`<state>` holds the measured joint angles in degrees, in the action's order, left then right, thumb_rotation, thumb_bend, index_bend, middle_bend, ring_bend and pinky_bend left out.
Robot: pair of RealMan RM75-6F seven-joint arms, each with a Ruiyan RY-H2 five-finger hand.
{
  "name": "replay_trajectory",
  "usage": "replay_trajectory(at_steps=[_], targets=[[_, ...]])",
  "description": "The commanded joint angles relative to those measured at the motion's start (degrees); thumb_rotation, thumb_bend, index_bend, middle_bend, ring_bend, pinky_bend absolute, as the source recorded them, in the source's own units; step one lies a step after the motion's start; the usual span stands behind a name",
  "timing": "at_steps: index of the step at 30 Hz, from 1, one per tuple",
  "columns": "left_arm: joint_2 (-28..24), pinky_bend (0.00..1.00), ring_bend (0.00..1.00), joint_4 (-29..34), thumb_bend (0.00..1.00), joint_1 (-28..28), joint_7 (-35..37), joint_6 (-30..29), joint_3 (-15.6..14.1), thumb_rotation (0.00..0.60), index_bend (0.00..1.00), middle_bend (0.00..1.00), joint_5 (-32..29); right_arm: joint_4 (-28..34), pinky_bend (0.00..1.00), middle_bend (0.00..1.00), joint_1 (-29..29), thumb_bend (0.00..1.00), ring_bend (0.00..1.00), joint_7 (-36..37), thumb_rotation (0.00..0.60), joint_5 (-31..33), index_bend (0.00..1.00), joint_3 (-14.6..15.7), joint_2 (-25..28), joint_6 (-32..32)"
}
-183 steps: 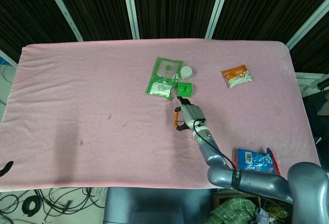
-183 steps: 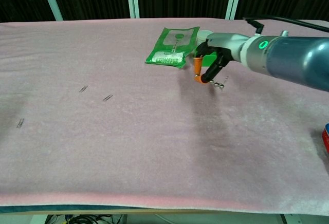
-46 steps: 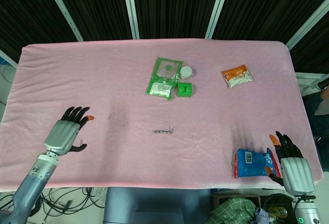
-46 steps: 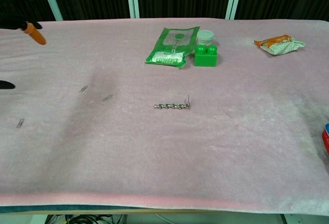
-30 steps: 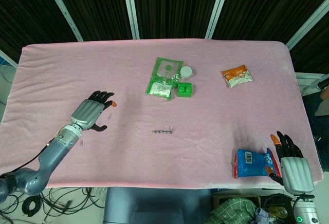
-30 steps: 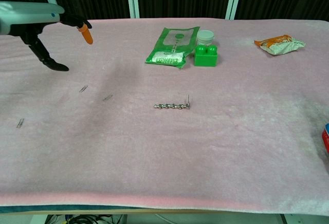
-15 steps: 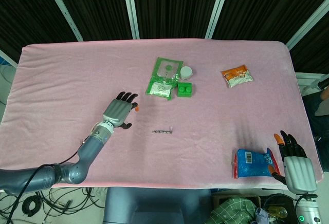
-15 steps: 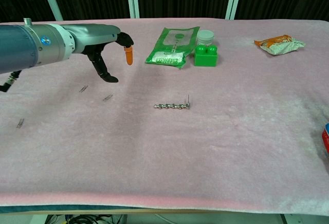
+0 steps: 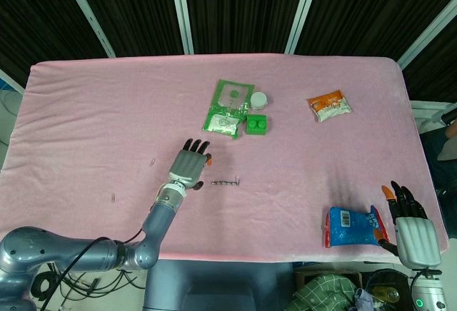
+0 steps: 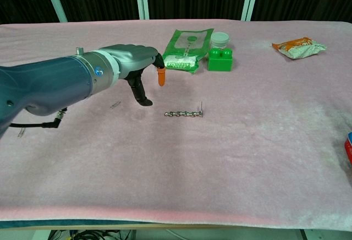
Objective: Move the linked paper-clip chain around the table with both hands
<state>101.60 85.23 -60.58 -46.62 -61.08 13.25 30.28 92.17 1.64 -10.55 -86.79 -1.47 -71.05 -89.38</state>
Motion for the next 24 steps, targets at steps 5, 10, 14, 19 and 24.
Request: replay_trajectory(at_steps=[5,10,14,19,24], targets=[[2.01,0.0,0.0,-2.51,0.24,-2.02,-2.72,0.48,0.22,0.6,0.42,0.06,-1.39,-0.13,0.19,0.0,-0.16,0.16,0.0,0.46,0.6,0.07,0.11,-0.3,0.14,0.09],[4.39,0.0,0.0,-4.48,0.24,-2.23,-3.63,-1.62,0.1,0.6,0.45,0.07,-1.67,-0.04,0.19,0.0,-0.29,0.16,0.0,0.27,0.6,0.24,0.11,-0.49,0.06,0.12],[7.57,0.0,0.0,-6.95,0.24,-1.77,-3.55,-4.89,0.58,0.6,0.46,0.07,-1.46,0.33,0.19,0.0,-0.59,0.16,0.0,-0.26,0.6,0.3,0.12,-0.93,-0.13,-0.67],[9.14,0.0,0.0,-7.61,0.24,-1.15,-4.36,-5.71,0.65,0.6,0.44,0.07,-1.56,0.57,0.19,0.0,-0.75,0.16,0.0,-0.18,0.6,0.33,0.12,-1.08,0.05,-0.72],[9.49,0.0,0.0,-7.55,0.24,-0.97,-4.59,-4.03,1.61,0.6,0.45,0.07,-2.34,0.55,0.19,0.0,-0.72,0.16,0.0,-0.21,0.6,0.44,0.12,-1.06,0.14,-0.21]])
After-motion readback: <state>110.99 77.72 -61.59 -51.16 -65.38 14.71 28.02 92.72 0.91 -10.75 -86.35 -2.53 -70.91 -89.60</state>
